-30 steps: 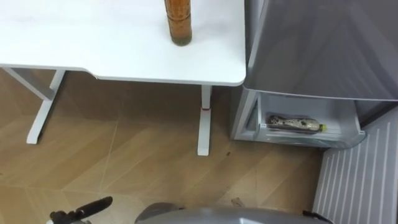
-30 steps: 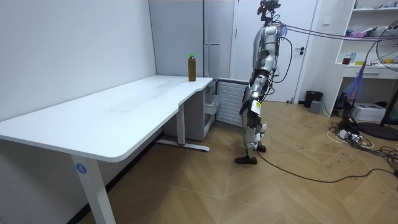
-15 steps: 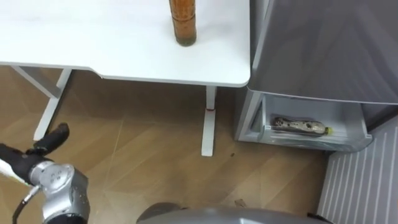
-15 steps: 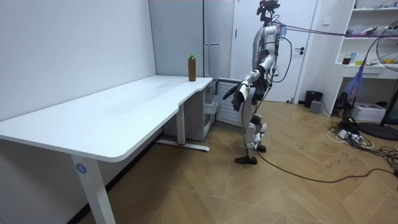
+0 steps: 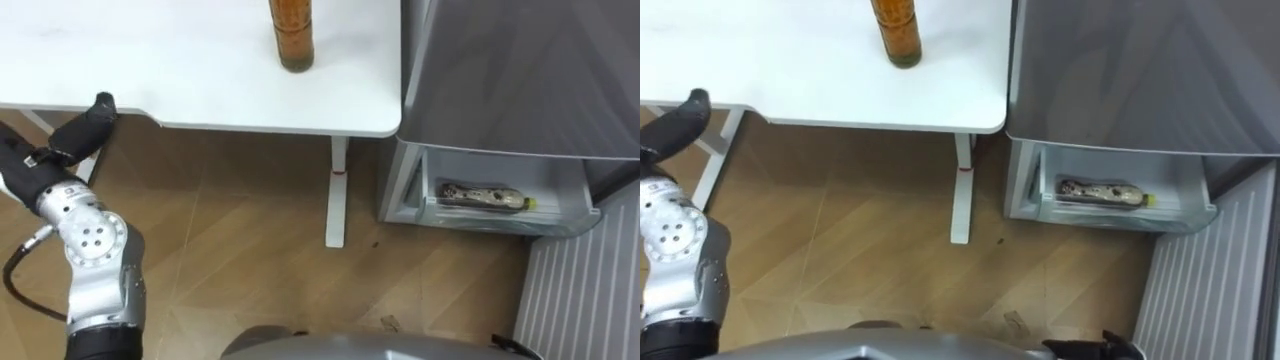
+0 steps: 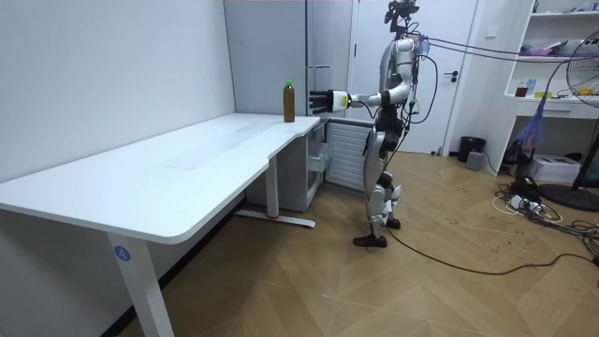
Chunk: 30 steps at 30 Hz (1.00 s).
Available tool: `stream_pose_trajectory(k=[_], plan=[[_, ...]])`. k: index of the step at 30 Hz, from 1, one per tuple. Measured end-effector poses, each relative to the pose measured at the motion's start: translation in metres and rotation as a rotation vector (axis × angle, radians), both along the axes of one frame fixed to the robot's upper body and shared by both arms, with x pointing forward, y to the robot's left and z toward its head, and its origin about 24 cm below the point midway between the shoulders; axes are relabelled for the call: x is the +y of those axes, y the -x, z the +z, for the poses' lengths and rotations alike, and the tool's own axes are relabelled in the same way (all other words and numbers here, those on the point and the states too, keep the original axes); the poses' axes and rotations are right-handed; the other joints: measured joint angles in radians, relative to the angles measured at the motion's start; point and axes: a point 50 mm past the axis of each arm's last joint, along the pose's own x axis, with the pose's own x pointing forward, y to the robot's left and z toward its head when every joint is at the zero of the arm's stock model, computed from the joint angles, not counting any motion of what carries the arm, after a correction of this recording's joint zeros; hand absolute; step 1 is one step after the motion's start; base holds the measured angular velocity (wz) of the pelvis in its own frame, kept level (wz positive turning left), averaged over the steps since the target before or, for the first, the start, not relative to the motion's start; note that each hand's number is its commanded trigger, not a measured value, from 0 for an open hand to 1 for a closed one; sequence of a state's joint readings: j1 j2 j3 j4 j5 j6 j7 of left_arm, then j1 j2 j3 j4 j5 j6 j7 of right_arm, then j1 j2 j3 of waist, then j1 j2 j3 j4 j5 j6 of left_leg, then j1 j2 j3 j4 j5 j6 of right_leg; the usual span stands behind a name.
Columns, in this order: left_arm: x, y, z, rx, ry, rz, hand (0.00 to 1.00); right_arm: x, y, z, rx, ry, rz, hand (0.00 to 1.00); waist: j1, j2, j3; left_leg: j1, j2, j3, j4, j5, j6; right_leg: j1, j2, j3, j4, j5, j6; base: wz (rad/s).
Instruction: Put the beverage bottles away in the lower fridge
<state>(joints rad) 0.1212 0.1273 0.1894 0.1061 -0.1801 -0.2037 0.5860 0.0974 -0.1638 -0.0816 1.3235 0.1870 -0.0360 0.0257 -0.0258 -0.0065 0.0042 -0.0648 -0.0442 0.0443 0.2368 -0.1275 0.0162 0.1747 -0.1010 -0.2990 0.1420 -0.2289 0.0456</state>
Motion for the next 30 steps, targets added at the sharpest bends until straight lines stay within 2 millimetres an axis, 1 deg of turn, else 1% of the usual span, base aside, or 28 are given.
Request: stream_pose_trajectory(k=[4, 7, 9, 10, 12, 14, 16, 18, 21, 25, 28, 30], plan=[[-0.006, -0.004, 0.000, -0.003, 0.001, -0.054, 0.00, 0.000, -0.001, 0.000, -0.005, 0.000, 0.004, 0.00, -0.019, 0.001, 0.0009, 0.003, 0.000, 0.002, -0.001, 0.000, 0.000, 0.000, 0.000, 0.007, 0.001, 0.000, 0.000, -0.02], [-0.011, -0.010, 0.006, -0.025, -0.002, -0.106, 0.00, 0.000, -0.003, 0.000, -0.013, -0.008, 0.000, 0.00, -0.031, 0.003, 0.0049, 0.001, 0.000, 0.000, 0.002, 0.000, 0.000, -0.001, 0.000, 0.012, 0.004, 0.000, 0.000, 0.00], [-0.015, -0.013, 0.014, -0.063, -0.010, -0.153, 0.00, -0.001, -0.004, 0.000, -0.013, -0.011, 0.013, 0.00, -0.037, 0.003, 0.0056, -0.002, 0.002, 0.002, 0.004, 0.000, 0.000, -0.009, 0.000, 0.016, 0.010, 0.000, 0.000, -0.05], [-0.016, -0.015, 0.021, -0.087, -0.021, -0.186, 0.00, -0.001, -0.007, 0.001, -0.016, -0.009, 0.033, 0.00, -0.038, 0.003, 0.0054, -0.005, 0.004, 0.010, 0.004, 0.000, 0.001, -0.015, 0.000, 0.022, 0.012, 0.000, 0.000, -0.12], [-0.018, -0.024, 0.030, -0.115, -0.044, -0.249, 0.00, -0.001, -0.011, 0.001, -0.018, -0.014, 0.069, 0.00, -0.051, 0.003, 0.0055, -0.008, 0.004, 0.010, 0.007, -0.001, 0.001, -0.017, 0.000, 0.025, 0.012, 0.000, 0.000, -0.05], [-0.020, -0.030, 0.034, -0.129, -0.052, -0.288, 0.00, -0.002, -0.012, 0.002, -0.019, -0.018, 0.088, 0.00, -0.056, 0.004, 0.0054, -0.007, 0.005, 0.011, 0.007, -0.001, 0.001, -0.019, 0.000, 0.028, 0.012, 0.000, 0.000, -0.06], [-0.025, -0.033, 0.035, -0.130, -0.053, -0.334, 0.00, -0.002, -0.012, 0.002, -0.013, -0.023, 0.094, 0.00, -0.058, 0.005, 0.0048, -0.005, 0.006, 0.015, 0.005, -0.001, 0.002, -0.019, 0.000, 0.030, 0.012, 0.000, 0.000, -0.08], [-0.031, -0.035, 0.032, -0.103, -0.046, -0.394, 0.00, -0.003, -0.012, 0.002, -0.008, -0.028, 0.087, 0.00, -0.057, 0.005, 0.0045, 0.005, 0.009, 0.032, -0.001, -0.001, 0.001, -0.018, 0.001, 0.045, 0.012, 0.000, 0.000, -0.15], [-0.033, -0.036, 0.030, -0.079, -0.041, -0.439, 0.00, -0.003, -0.012, 0.002, -0.009, -0.032, 0.074, 0.00, -0.059, 0.006, 0.0040, 0.009, 0.011, 0.037, -0.005, -0.001, 0.001, -0.018, 0.002, 0.051, 0.011, 0.000, 0.000, -0.08], [-0.036, -0.039, 0.029, -0.058, -0.035, -0.491, 0.00, -0.003, -0.012, 0.002, -0.013, -0.031, 0.074, 0.00, -0.075, 0.006, 0.0040, 0.013, 0.012, 0.041, -0.006, -0.001, 0.001, -0.017, 0.002, 0.054, 0.011, 0.000, 0.000, -0.01], [-0.038, -0.046, 0.032, -0.068, -0.020, -0.525, 0.00, -0.003, -0.013, 0.002, -0.012, -0.027, 0.076, 0.00, -0.075, 0.008, 0.0051, 0.018, 0.014, 0.047, -0.006, -0.001, 0.001, -0.016, 0.003, 0.070, 0.013, 0.001, -0.001, -0.08], [-0.037, -0.058, 0.036, -0.090, 0.028, -0.552, 0.00, -0.004, -0.014, 0.002, -0.013, -0.019, 0.077, 0.00, -0.078, 0.013, 0.0086, 0.019, 0.015, 0.047, -0.006, -0.002, 0.001, -0.016, 0.004, 0.075, 0.013, 0.002, -0.002, -0.05]])
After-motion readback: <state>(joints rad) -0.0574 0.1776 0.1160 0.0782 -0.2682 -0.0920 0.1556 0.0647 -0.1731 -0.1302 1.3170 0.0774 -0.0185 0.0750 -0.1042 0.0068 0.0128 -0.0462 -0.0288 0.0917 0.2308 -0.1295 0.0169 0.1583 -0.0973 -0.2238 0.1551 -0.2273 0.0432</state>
